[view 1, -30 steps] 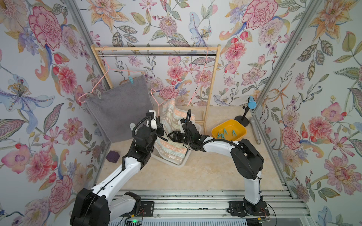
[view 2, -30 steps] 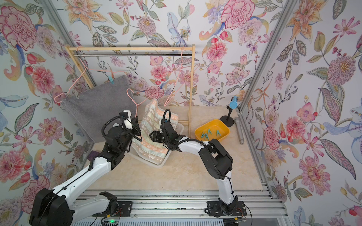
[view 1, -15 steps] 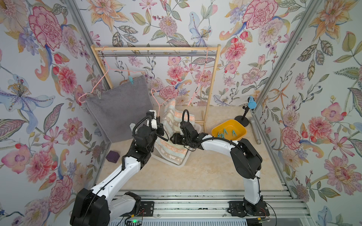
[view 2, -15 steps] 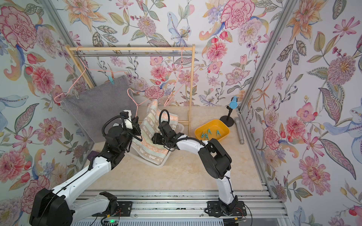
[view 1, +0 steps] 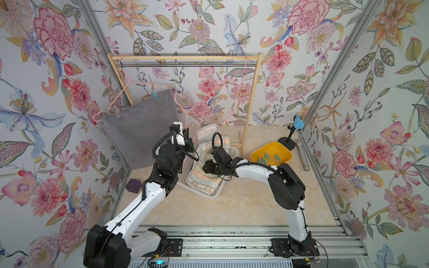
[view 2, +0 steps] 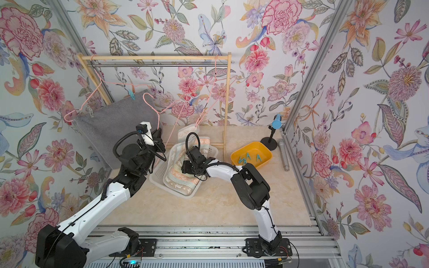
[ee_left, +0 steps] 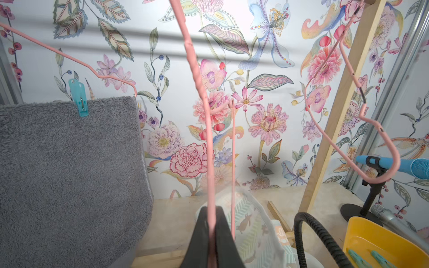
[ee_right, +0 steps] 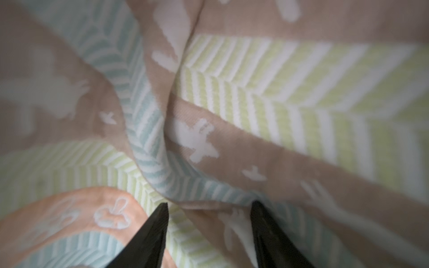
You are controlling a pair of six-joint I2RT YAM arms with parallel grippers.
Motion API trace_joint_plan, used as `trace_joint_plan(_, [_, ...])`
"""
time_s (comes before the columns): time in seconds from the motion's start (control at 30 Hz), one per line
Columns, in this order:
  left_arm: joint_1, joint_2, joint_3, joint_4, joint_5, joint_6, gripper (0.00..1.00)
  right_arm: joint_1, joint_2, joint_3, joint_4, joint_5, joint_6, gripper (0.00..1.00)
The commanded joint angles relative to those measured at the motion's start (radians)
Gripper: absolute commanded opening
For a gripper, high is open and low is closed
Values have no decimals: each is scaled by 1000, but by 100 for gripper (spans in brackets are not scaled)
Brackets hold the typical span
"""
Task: Remove the clothespins securing towels to the hanger
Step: Remove the towel from the hanger.
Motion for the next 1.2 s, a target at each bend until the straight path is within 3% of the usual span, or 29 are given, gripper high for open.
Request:
trace_joint_plan(0.0, [-10, 16, 25, 37, 18, 14, 0, 3, 27, -18, -103, 19, 1, 60])
trace_joint_plan(0.6, [-15, -12, -28, 15, -14, 10, 0, 5, -232, -208, 41, 71, -4, 63])
trace_joint_plan(1.17, [-14, -42, -60, -4, -48, 24, 0, -12, -501, -371, 55, 275, -112, 66])
